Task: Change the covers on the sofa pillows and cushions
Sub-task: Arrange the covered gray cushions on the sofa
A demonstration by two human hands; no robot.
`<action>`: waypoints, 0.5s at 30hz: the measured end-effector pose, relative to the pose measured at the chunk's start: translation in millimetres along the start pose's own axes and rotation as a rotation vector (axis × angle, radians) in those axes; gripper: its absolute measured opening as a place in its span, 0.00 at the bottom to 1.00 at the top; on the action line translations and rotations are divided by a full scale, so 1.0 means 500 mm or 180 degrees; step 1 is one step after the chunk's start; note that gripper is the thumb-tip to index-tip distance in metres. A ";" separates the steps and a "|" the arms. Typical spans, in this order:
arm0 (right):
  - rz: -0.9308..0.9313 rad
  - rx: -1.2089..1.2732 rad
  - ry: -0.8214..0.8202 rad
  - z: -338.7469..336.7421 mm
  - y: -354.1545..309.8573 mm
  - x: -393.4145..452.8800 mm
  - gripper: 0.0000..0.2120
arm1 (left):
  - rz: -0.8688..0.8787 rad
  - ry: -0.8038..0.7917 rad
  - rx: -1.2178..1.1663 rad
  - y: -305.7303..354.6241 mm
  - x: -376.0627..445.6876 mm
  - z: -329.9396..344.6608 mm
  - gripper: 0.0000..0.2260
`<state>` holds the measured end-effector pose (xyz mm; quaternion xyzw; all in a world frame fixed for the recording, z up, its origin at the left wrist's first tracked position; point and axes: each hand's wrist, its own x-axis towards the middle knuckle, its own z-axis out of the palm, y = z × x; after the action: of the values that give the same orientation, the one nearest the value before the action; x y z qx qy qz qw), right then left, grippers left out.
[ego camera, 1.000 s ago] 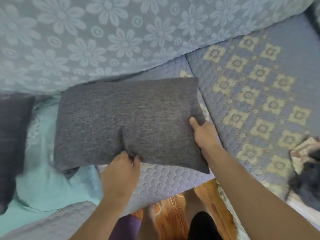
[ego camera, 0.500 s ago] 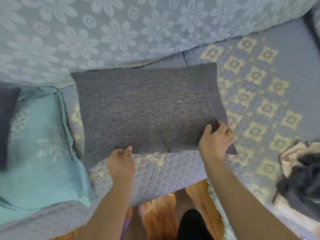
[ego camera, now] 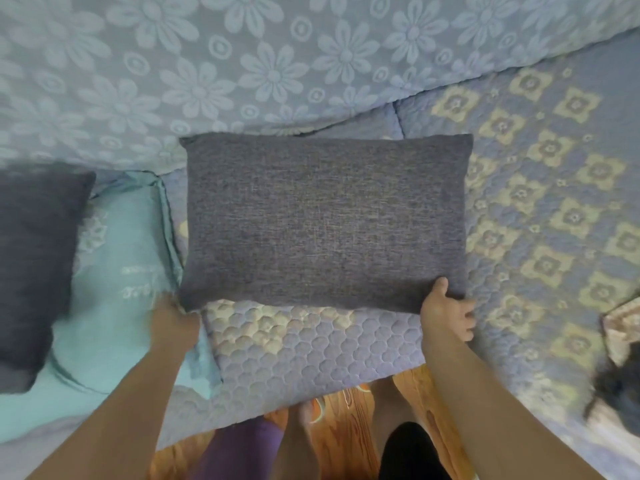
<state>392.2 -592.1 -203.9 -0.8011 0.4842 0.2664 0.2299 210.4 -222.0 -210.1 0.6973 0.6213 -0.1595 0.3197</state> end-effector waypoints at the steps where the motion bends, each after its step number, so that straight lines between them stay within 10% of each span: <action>1: 0.0403 0.0389 -0.0289 0.002 0.015 0.000 0.40 | -0.0058 -0.0391 -0.0058 -0.002 0.012 -0.005 0.09; 7: 0.0624 0.2570 -0.1527 0.004 -0.018 0.004 0.15 | 0.0551 0.0161 0.0980 0.000 0.020 -0.032 0.07; 10: 0.0480 0.2898 -0.0918 -0.027 -0.050 0.053 0.14 | 0.1185 0.0289 0.1469 0.000 -0.026 -0.046 0.06; 15: 0.0455 0.2643 -0.0548 -0.050 -0.057 0.062 0.23 | 0.0529 -0.0493 0.0321 0.003 -0.080 -0.007 0.09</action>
<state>434.7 -615.9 -202.2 -0.5798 0.5837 0.1300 0.5534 204.2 -250.5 -182.2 0.7472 0.5260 -0.2170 0.3434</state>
